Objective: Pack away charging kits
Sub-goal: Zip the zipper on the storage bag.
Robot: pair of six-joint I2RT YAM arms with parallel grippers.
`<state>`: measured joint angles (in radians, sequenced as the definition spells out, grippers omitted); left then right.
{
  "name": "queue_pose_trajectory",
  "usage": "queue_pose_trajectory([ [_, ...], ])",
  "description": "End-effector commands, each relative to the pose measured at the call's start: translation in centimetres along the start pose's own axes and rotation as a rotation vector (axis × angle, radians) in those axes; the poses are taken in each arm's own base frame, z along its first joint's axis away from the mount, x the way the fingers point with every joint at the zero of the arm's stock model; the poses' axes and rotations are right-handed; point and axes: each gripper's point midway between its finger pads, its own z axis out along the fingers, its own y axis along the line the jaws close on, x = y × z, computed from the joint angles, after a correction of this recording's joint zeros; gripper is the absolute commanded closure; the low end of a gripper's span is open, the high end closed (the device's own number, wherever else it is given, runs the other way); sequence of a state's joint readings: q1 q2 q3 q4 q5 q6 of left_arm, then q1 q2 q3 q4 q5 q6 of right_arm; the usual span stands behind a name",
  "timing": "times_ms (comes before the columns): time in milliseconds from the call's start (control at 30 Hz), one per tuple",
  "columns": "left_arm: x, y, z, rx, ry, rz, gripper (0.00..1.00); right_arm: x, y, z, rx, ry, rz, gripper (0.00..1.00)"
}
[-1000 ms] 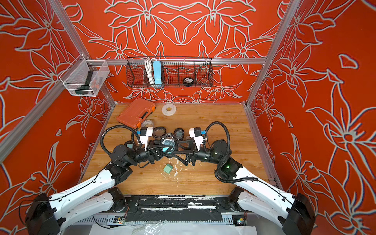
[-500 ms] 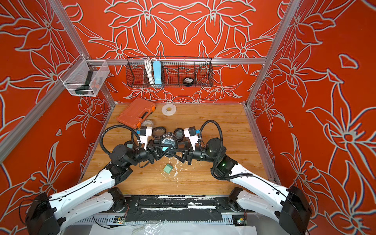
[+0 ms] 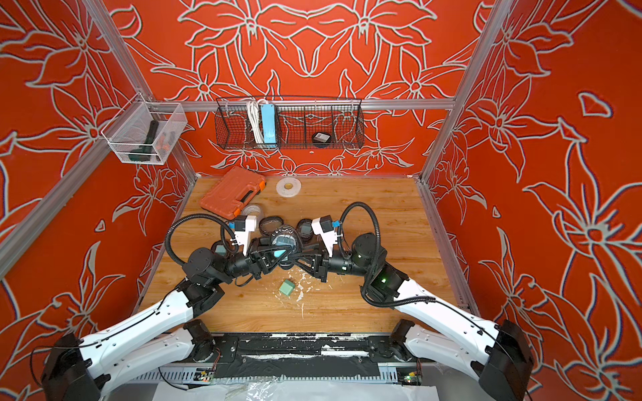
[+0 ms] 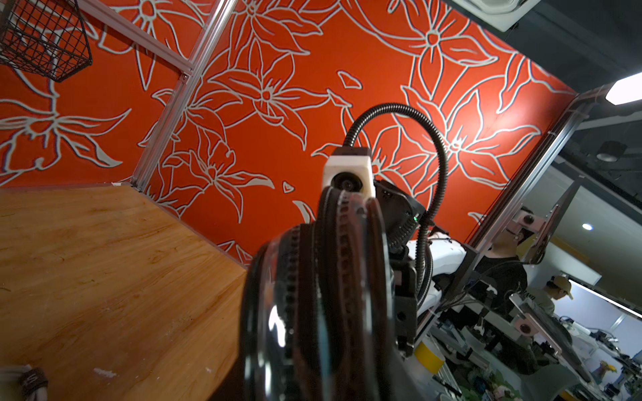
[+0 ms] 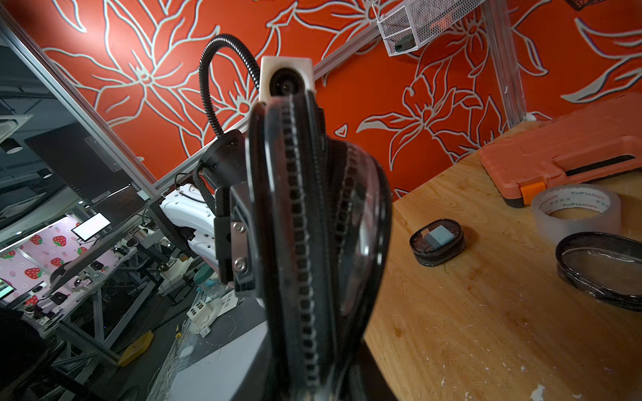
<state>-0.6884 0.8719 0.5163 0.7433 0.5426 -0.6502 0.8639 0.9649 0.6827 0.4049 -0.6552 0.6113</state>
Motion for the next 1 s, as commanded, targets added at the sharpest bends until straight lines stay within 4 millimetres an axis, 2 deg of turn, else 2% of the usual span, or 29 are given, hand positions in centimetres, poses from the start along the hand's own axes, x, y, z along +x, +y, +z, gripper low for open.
queue_pose_trajectory([
  [0,-1.3,-2.0,-0.3,0.044,-0.014,0.033,0.52,0.2,-1.1,-0.5,0.078,0.018,-0.031,1.00],
  [100,-1.1,-2.2,-0.4,0.046,0.003,0.038,0.46,0.9,-1.0,-0.8,0.077,0.048,-0.044,1.00],
  [167,-1.1,-2.4,-0.5,0.051,0.011,0.043,0.46,1.2,-0.7,-1.0,0.064,0.064,-0.057,1.00],
  [267,-1.0,-2.5,-0.6,0.051,0.019,0.050,0.49,1.7,-0.3,-1.3,0.049,0.086,-0.074,1.00],
  [400,-0.7,-2.5,-0.5,0.063,0.036,0.049,0.59,1.7,0.0,-1.4,0.038,0.088,-0.077,1.00],
  [600,-0.5,-2.3,-0.4,0.059,0.047,0.046,0.61,1.7,0.1,-1.1,0.024,0.103,-0.076,1.00],
  [733,-0.5,-2.1,-0.4,0.036,0.050,0.056,0.38,1.7,0.0,-0.9,0.027,0.120,-0.072,1.00],
  [767,-0.5,-1.9,-0.4,0.027,0.050,0.057,0.37,1.7,0.1,-0.8,0.022,0.121,-0.073,1.00],
  [867,-0.5,-1.5,-0.4,0.007,0.055,0.057,0.38,1.8,0.6,-0.8,-0.007,0.125,-0.077,1.00],
  [967,-0.4,-1.4,0.0,0.012,0.074,0.054,0.48,1.7,0.8,-0.7,-0.019,0.129,-0.074,1.00],
])
